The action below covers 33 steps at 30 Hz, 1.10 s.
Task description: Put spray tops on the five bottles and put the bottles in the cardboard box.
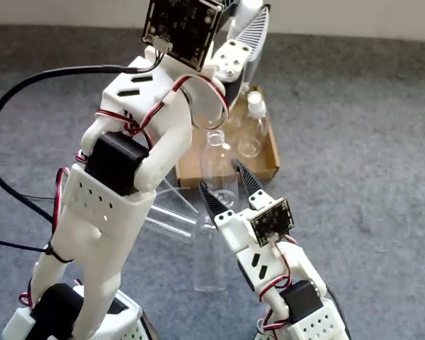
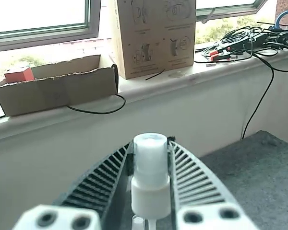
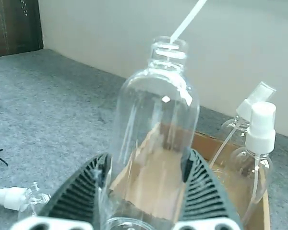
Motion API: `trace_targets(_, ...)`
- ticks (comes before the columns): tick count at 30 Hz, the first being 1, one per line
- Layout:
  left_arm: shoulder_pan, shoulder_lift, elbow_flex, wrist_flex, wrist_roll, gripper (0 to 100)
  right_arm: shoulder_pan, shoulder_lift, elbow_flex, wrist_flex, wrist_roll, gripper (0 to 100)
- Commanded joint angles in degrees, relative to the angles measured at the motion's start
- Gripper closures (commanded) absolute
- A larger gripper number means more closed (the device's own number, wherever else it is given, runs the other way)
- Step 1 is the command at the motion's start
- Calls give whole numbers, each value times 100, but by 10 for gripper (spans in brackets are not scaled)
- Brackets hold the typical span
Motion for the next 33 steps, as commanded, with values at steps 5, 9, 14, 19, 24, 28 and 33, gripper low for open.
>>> trace_targets(5, 66, -66, -251, 79, -44, 996, -22, -84, -22, -154, -70, 995)
trace_targets(9, 171, -189, -251, 211, -44, 996, -13, -84, -22, -154, -70, 995)
trace_targets(14, 356, -470, -207, 756, -44, 996, -4, -84, -40, -163, -70, 995)
trace_targets(19, 338, -585, -207, 1064, -44, 996, -4, -84, -40, -163, -70, 995)
trace_targets(24, 330, -673, -277, 905, -79, 996, -4, -84, -22, -163, -70, 995)
trace_targets(28, 233, -629, -365, 545, -70, 996, -4, -84, -22, -154, -70, 995)
trace_targets(33, 145, -418, -418, 246, -70, 996, -4, -84, -22, -154, -70, 995)
